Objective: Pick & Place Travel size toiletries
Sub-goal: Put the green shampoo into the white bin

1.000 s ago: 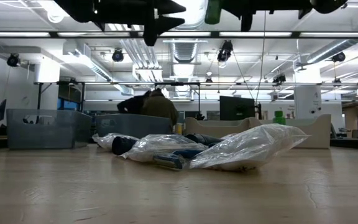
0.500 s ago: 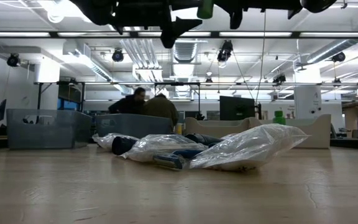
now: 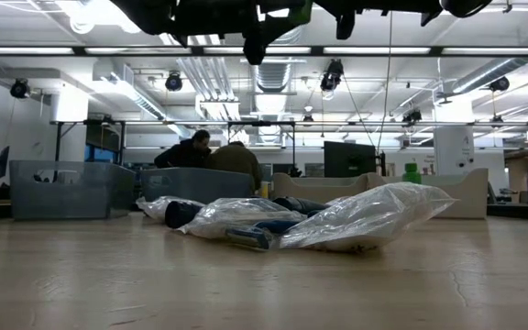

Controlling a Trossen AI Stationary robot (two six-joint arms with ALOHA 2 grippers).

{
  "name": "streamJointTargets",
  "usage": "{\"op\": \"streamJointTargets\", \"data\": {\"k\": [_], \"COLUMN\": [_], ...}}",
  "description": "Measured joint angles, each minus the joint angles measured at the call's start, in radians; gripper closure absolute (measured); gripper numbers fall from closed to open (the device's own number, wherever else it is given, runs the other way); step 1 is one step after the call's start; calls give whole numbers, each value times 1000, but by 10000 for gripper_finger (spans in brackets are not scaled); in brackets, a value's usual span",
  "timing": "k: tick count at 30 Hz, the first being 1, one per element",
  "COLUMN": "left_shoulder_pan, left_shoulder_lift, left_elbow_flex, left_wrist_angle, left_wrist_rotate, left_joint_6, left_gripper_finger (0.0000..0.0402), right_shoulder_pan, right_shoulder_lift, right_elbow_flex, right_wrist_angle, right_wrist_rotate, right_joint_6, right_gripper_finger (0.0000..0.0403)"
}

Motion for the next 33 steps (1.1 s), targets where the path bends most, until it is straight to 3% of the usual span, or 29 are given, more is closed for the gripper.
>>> {"op": "streamJointTargets", "data": {"k": [6,12,19,26,33], "left_shoulder_pan": [0,0,1,8,8], "left_shoulder_lift": [0,0,-4,-24,-5], "left_elbow_flex": [0,0,0,28,216], "left_wrist_angle": [0,-4,-100,-362,-851], "left_wrist_rotate": [3,3,-3,-2,0], "left_joint_6": [2,-3,-3,54,222], "left_gripper_finger": [280,290,292,293,293], "right_shoulder_pan": [0,0,0,0,-1], "right_shoulder_lift": [10,9,9,9,10], "right_elbow_flex": [0,0,-2,-2,-2], "right_wrist_angle": [3,0,-67,-215,-348], "right_wrist_rotate": [-1,-1,2,0,-71], "right_joint_6": [6,16,60,93,101], "right_gripper_finger": [297,300,246,182,143]}}
